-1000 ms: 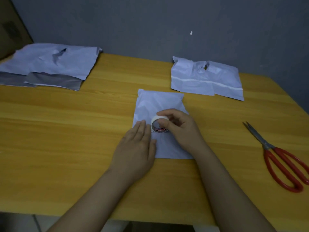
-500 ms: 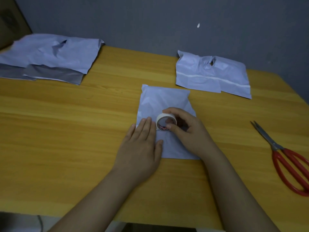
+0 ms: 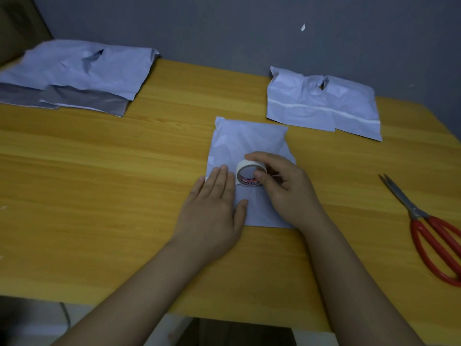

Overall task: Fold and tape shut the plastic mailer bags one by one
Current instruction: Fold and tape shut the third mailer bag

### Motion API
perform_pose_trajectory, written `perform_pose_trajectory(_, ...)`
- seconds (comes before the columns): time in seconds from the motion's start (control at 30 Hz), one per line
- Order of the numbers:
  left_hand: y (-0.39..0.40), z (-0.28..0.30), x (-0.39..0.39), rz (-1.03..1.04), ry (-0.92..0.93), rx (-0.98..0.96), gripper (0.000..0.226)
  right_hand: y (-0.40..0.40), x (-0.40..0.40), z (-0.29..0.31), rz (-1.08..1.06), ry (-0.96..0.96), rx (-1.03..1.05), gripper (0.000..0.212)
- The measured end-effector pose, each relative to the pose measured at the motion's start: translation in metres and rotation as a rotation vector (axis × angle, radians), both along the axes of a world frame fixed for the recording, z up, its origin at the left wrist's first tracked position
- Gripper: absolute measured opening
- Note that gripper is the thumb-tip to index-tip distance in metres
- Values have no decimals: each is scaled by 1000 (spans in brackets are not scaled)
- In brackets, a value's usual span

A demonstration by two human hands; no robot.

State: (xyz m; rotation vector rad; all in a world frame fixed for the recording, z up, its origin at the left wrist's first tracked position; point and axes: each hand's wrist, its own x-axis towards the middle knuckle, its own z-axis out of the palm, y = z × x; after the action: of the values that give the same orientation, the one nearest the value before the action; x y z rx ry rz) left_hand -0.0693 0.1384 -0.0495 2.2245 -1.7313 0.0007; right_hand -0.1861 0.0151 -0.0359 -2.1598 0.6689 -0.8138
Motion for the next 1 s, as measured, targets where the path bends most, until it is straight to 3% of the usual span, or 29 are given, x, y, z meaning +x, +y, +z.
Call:
perform_pose_trajectory(0.4,-1,-4,0,3,-17,-3,72,-5,-3,1,5,3,-128,35)
perform_pose_trajectory(0.73,1,3,1,-18,19,33,85,-3,-5,-3,-49,66,-205,35)
perform_pose_trajectory(0.9,1,-2,5,-10,-30,18,67,1,-5,-7,-95,119,-282,40)
perform_pose_trajectory(1.0,1,1,5,-25,-41,35,71,1,-5,-7,-101,136,-313,48)
